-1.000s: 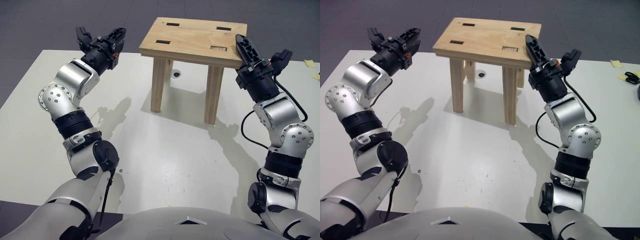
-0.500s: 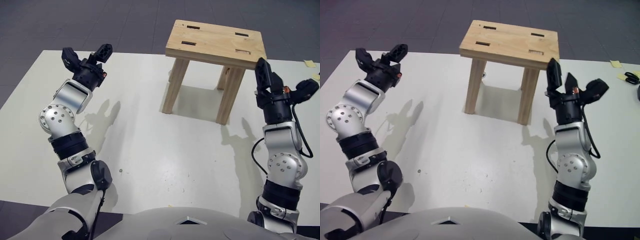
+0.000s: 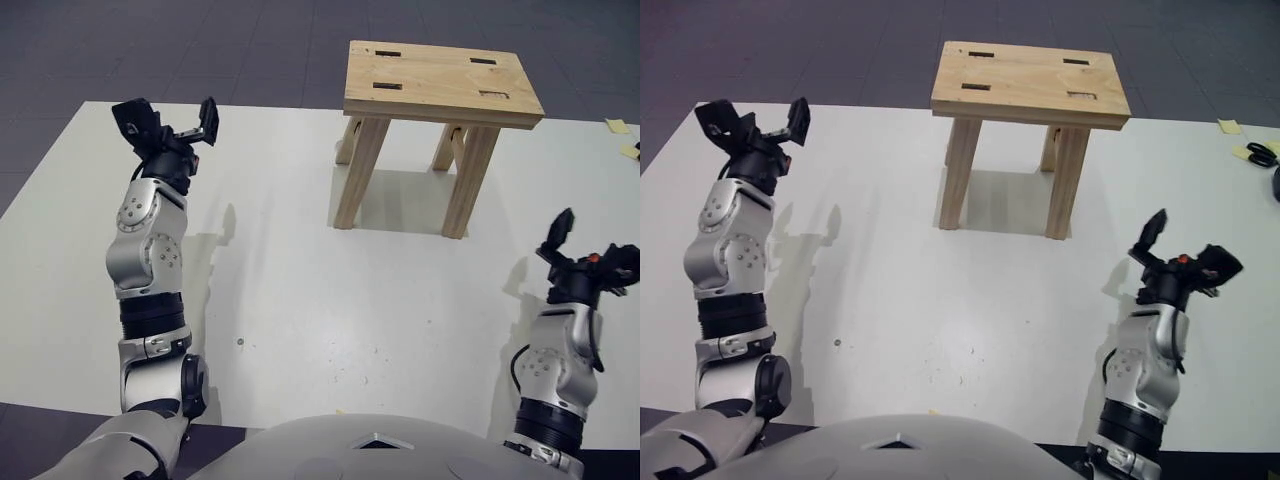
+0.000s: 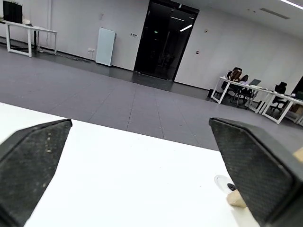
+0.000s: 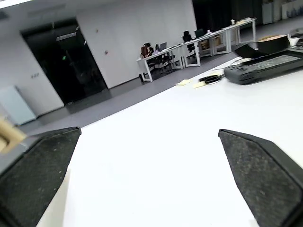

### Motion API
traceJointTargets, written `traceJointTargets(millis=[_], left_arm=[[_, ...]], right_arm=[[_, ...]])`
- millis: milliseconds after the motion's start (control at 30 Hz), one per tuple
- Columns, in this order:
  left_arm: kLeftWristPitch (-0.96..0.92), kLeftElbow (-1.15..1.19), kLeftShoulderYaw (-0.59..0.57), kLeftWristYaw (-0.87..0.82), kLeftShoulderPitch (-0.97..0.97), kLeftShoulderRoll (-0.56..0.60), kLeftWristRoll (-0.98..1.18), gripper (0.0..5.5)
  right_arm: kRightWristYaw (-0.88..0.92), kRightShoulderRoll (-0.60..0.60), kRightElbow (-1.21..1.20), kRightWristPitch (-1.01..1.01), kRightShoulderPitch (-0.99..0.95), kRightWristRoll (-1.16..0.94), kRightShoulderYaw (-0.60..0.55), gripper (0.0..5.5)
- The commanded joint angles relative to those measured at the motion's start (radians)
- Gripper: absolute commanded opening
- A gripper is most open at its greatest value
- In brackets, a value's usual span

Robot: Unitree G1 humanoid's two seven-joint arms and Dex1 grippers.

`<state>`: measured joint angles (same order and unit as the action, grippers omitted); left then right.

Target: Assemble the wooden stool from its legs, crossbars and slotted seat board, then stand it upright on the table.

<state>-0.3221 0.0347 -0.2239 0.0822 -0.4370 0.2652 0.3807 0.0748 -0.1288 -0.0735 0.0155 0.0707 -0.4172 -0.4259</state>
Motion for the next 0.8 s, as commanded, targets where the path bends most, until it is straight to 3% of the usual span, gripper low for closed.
traceJointTargets(millis=[33,333,800], left_arm=[[0.103,0.032,0.044,0.027,0.015,0.027,-0.107,5.39],[0.202,0.04,0.062,-0.015,0.038,-0.043,-0.186,5.39],[0.205,-0.115,0.137,-0.122,0.129,-0.139,-0.311,5.39]], right_arm=[[0.004,-0.008,0.089,0.056,-0.057,0.101,0.039,5.4],[-0.059,-0.071,0.205,0.112,-0.15,0.249,0.118,5.4],[-0.196,-0.114,0.257,0.024,-0.304,0.206,0.171,5.4]])
